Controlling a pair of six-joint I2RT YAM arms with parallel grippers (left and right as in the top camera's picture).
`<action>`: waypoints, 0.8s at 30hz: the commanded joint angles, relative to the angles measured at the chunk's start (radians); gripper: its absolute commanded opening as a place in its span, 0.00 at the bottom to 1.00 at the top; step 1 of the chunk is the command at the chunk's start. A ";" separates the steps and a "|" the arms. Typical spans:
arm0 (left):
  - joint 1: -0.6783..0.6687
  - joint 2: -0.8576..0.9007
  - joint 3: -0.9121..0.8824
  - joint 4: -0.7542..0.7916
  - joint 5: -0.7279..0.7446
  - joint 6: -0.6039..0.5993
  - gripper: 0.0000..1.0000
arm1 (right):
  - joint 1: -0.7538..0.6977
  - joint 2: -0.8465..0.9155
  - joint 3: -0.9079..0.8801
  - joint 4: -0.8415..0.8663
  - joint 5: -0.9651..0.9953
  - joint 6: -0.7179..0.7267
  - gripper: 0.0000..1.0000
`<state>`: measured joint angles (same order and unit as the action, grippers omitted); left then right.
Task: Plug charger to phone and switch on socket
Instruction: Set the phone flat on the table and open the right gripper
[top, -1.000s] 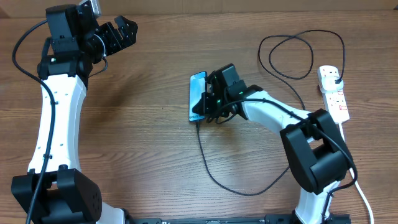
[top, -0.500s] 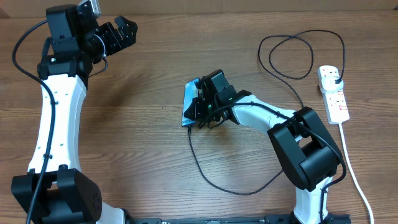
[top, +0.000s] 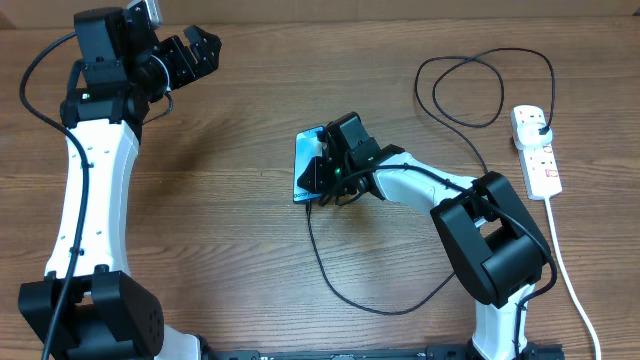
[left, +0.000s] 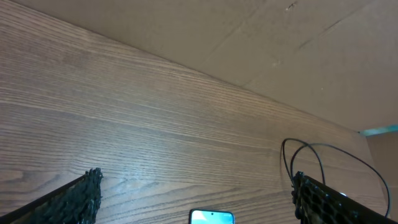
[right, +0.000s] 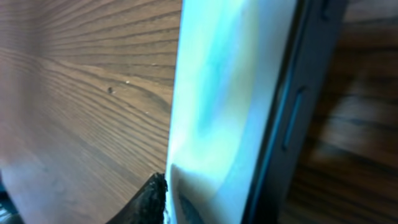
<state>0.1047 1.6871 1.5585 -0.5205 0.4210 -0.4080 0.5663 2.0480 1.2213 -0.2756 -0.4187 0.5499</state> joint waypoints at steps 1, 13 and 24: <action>0.000 -0.013 0.015 0.000 -0.013 0.019 1.00 | 0.001 0.003 0.004 0.005 0.046 -0.028 0.37; 0.000 -0.013 0.015 0.000 -0.013 0.020 1.00 | 0.001 0.003 0.004 -0.002 0.090 -0.027 0.48; 0.000 -0.013 0.015 0.000 -0.013 0.020 0.99 | 0.001 0.003 0.004 0.006 0.131 -0.023 0.57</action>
<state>0.1047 1.6871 1.5585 -0.5205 0.4175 -0.4080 0.5705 2.0430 1.2278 -0.2581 -0.3782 0.5346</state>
